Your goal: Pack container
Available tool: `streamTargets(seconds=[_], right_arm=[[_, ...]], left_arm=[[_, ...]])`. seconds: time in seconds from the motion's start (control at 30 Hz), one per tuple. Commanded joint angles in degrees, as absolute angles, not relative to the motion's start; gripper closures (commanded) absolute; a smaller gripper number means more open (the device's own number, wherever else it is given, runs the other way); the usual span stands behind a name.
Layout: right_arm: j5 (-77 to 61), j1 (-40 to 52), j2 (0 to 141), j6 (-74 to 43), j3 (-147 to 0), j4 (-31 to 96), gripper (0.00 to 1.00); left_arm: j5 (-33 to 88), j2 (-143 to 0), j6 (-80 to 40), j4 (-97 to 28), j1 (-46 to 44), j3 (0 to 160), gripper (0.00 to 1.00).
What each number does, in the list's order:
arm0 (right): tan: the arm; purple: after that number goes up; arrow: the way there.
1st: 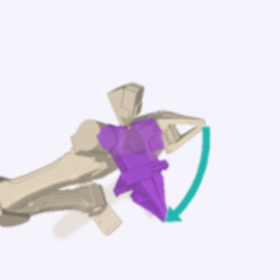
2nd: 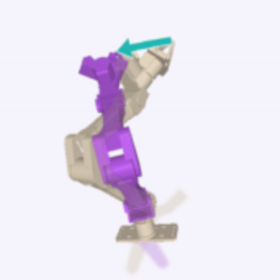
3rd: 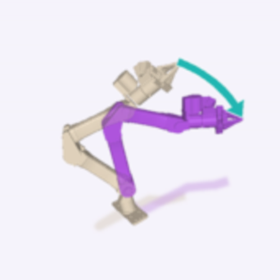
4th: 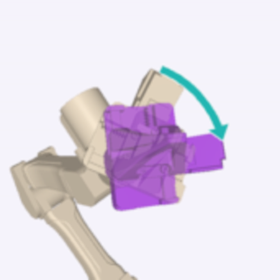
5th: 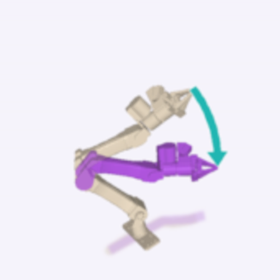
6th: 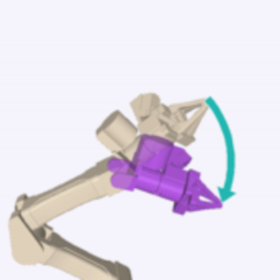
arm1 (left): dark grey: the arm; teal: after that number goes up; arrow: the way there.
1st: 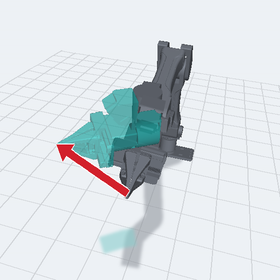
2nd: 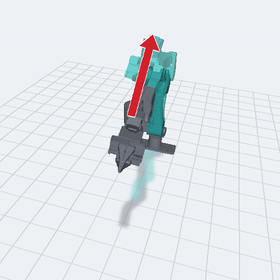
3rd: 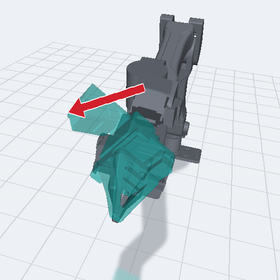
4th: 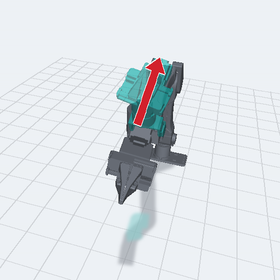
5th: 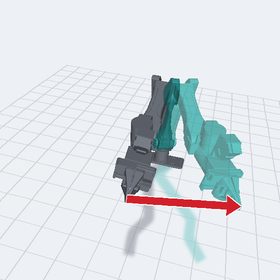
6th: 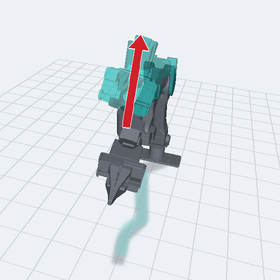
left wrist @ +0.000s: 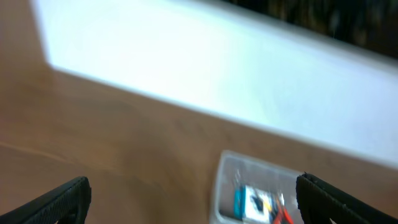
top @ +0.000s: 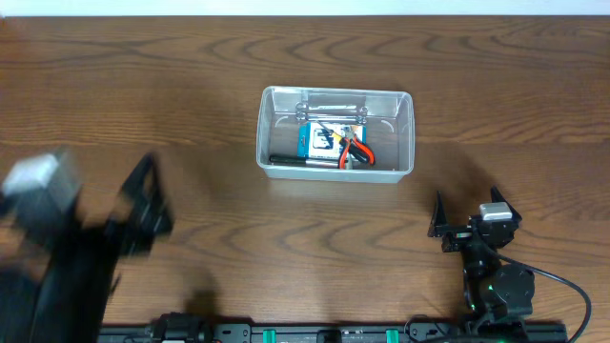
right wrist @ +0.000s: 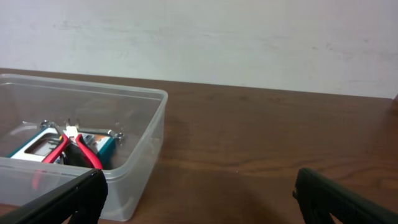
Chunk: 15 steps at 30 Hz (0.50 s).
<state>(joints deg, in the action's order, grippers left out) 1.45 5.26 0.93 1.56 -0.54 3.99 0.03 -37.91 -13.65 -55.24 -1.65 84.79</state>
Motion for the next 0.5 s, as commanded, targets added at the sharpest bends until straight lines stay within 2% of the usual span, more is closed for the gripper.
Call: streamTargets(seconds=[0.0,0.23,0.47], right_arm=[[1.23,4.80,0.32,2.24,-0.32,4.05,0.01],[1.23,4.80,0.32,2.24,-0.32,4.05,0.01],[1.23,4.80,0.32,2.24,-0.32,4.05,0.01]], left_arm=[[-8.75,-30.46,-13.34,-56.51,-1.67,84.60,0.02],[-14.55,-19.88,-13.34,-59.94,-1.67,79.26,0.02],[-14.63,-12.67,-13.37,-53.30,-1.67,59.20,0.02]])
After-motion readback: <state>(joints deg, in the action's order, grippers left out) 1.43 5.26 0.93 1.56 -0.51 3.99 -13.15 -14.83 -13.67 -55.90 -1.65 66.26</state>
